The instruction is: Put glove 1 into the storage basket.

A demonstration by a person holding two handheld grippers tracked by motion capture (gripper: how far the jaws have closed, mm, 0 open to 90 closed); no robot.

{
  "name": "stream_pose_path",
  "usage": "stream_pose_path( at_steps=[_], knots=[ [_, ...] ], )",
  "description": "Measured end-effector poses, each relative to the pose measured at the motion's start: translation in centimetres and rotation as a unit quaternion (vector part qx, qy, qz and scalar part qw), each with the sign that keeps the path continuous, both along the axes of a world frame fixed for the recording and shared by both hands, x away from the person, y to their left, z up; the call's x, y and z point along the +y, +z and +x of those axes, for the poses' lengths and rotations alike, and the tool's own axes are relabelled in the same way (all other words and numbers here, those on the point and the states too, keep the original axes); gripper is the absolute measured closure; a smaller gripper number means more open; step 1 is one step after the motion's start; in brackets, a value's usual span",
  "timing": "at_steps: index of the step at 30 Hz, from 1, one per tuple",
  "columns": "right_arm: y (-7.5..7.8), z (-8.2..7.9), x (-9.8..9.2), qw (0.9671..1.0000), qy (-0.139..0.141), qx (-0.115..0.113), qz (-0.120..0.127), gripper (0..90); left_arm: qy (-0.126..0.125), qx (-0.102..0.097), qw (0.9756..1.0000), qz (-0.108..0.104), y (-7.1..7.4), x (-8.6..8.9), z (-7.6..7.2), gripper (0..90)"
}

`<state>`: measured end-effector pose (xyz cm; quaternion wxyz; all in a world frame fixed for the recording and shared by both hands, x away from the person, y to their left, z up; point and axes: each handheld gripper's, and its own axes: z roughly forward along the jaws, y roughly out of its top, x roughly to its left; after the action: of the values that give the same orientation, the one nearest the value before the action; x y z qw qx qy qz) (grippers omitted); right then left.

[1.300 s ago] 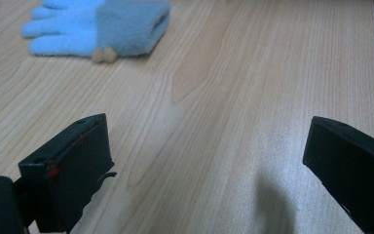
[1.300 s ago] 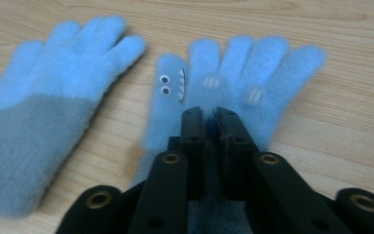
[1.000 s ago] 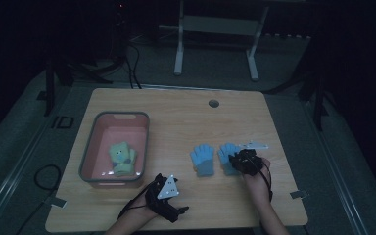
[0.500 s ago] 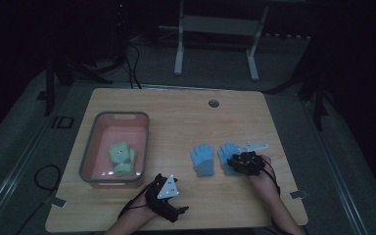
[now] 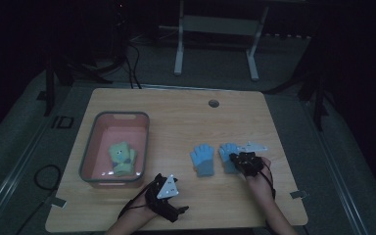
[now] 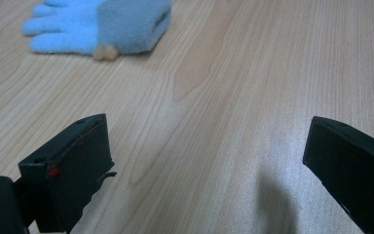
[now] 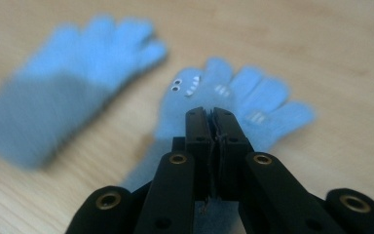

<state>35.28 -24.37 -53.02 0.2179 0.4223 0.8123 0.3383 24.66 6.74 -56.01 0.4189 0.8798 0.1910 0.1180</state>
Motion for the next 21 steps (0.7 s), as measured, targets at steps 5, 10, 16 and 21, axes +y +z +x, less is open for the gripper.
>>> stream_pose_path(
  at_steps=[5,10,16,21],
  knots=[
    [3.4,-0.2,0.5,0.9996,-0.004,-0.026,0.012,86.8,0.001,0.000,1.0000,0.002,0.0,0.0,0.0,3.9],
    [5.8,-0.4,2.0,0.9988,0.012,-0.040,0.027,86.8,0.001,0.001,1.0000,-0.002,0.0,0.0,0.0,3.9],
    [6.6,-0.6,4.2,0.9978,0.032,-0.041,0.041,86.8,0.000,0.000,1.0000,0.000,0.0,0.0,0.0,3.9],
    [6.2,-0.6,6.1,0.9975,0.032,-0.032,0.055,86.8,0.001,0.000,1.0000,-0.001,0.1,0.1,0.0,3.9]
  ],
)
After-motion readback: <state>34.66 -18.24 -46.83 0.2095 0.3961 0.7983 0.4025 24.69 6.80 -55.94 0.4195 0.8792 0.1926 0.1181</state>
